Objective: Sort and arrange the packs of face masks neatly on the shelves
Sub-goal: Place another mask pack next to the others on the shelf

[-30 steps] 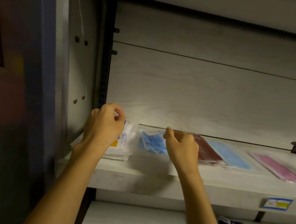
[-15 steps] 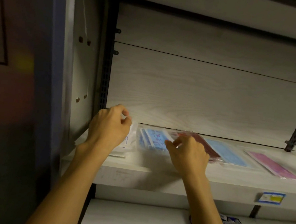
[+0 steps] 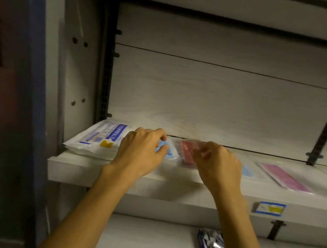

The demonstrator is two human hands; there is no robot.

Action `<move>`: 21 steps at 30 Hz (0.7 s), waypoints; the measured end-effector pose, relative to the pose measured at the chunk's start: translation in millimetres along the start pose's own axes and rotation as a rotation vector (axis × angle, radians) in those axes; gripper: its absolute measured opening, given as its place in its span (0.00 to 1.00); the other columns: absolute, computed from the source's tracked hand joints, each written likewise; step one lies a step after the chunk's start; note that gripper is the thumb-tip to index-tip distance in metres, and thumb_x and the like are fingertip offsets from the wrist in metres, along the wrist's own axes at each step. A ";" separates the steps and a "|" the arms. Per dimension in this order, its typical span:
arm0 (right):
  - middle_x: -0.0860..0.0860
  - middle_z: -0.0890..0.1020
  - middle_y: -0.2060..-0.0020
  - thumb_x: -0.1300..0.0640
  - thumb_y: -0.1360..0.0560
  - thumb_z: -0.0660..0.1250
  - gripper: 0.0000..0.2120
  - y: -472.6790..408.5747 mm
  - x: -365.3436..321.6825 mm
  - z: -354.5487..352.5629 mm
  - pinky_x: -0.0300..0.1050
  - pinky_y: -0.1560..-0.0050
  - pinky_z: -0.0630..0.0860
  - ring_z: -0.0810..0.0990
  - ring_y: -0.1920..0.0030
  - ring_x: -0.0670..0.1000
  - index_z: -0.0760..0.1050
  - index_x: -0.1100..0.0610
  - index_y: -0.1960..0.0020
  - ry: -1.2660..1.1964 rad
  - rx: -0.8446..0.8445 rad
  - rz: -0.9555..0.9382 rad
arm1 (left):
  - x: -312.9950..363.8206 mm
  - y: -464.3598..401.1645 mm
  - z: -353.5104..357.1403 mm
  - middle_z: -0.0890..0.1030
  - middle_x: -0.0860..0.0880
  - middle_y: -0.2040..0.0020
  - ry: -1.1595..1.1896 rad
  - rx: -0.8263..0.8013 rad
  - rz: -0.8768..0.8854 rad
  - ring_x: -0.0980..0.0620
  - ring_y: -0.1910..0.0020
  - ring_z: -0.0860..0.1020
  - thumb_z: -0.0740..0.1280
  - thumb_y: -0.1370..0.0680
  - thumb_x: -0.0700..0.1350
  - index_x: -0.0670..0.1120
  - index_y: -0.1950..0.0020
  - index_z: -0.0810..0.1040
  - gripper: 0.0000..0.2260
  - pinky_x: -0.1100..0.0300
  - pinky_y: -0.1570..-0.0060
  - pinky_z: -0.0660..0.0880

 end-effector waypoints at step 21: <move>0.51 0.83 0.55 0.49 0.22 0.64 0.09 57.8 397.0 -266.0 0.54 0.51 0.79 0.81 0.54 0.54 0.76 0.51 0.45 0.247 0.051 0.232 | 447.8 39.6 190.4 0.80 0.53 0.46 0.297 -0.166 0.343 0.52 0.48 0.76 0.61 0.20 0.53 0.52 0.38 0.74 0.12 0.59 0.51 0.72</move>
Point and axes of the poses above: each hand's wrist, its own y-axis away from the middle knuckle, its own z-axis out of the palm, x = y × z, the point moved 10 cm from there along -y, towards the middle knuckle
